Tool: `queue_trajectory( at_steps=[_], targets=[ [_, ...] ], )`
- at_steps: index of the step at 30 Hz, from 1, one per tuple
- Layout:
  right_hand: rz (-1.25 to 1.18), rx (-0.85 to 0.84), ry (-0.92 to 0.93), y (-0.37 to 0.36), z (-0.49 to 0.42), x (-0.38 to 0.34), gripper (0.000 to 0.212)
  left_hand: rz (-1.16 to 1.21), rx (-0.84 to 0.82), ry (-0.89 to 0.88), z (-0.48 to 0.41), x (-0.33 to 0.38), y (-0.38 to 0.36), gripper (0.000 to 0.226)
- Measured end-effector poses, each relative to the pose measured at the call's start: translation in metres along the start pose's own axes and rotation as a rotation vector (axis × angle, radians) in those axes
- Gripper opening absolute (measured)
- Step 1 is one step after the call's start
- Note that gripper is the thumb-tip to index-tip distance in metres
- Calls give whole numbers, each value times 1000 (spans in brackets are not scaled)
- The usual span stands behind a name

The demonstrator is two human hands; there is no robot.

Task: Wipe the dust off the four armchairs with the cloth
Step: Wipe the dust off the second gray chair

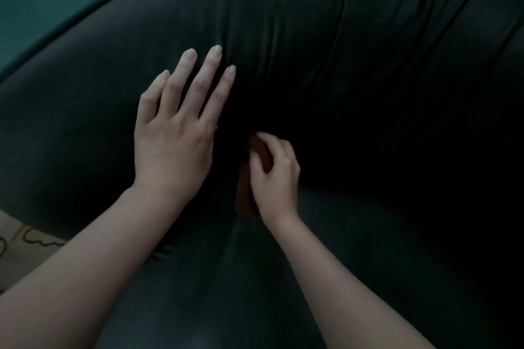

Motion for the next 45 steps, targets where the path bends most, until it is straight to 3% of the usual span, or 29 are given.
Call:
queue_trajectory(
  at_steps=[5,10,21,35,45],
  targets=[
    [74,9,19,32,-2,2,29,24,-89,14,-1,1,4,77],
    [173,-37,15,65,15,8,30,100,-144,36,12,12,23,65],
    [333,-184,38,110,75,-28,31,168,-419,184,118,34,94,58],
    [411,-446,109,126,165,-151,30,185,-742,665,186,-21,231,53],
    [355,-708,274,84,186,-240,32,15,-768,965,216,-117,312,50]
  ],
)
Point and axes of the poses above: each hand's wrist, its own z-axis away from the middle knuckle, its own y-axis out of the back of the hand, x = y × z, the point moved 6 cm from there along -z, towards the middle knuckle, and after that the axes turned 14 degrees about x, right-handed, at the moved point
